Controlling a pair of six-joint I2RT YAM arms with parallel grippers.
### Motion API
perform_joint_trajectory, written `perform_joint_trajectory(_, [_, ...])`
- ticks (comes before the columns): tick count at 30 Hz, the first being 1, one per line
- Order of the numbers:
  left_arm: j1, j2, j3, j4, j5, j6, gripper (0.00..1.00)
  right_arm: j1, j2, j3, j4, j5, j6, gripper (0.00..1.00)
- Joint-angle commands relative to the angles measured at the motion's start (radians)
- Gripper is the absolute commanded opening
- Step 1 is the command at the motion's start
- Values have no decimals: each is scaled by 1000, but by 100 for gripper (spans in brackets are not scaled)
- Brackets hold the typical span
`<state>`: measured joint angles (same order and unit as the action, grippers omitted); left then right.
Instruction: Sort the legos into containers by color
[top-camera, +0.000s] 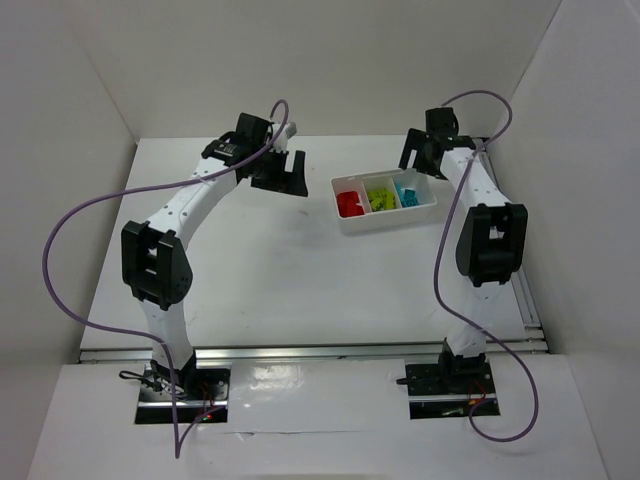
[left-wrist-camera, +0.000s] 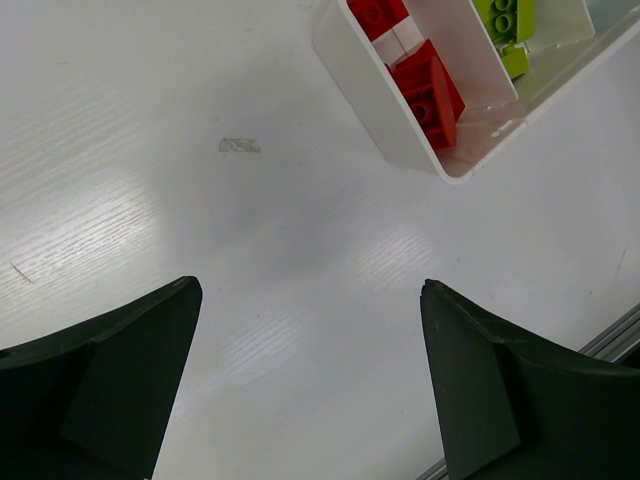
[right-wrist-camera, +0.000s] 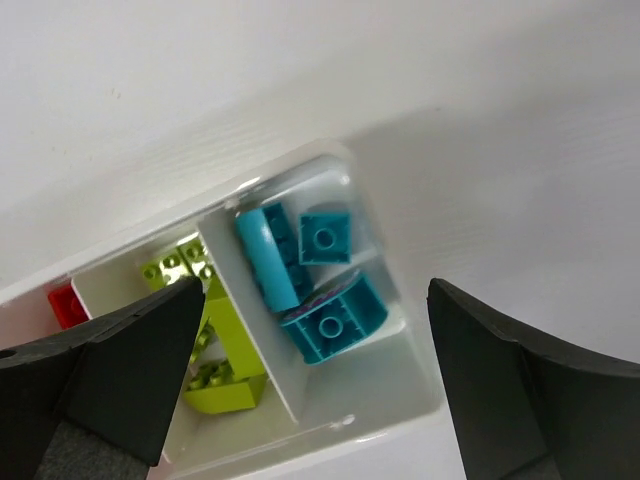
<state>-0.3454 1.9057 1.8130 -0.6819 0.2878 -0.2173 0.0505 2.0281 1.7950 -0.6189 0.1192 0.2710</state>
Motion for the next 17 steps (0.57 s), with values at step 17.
perform_joint_trajectory(17, [-1,-42,19,5,-18,-39,100,22,-292,-178,70,416,33,100])
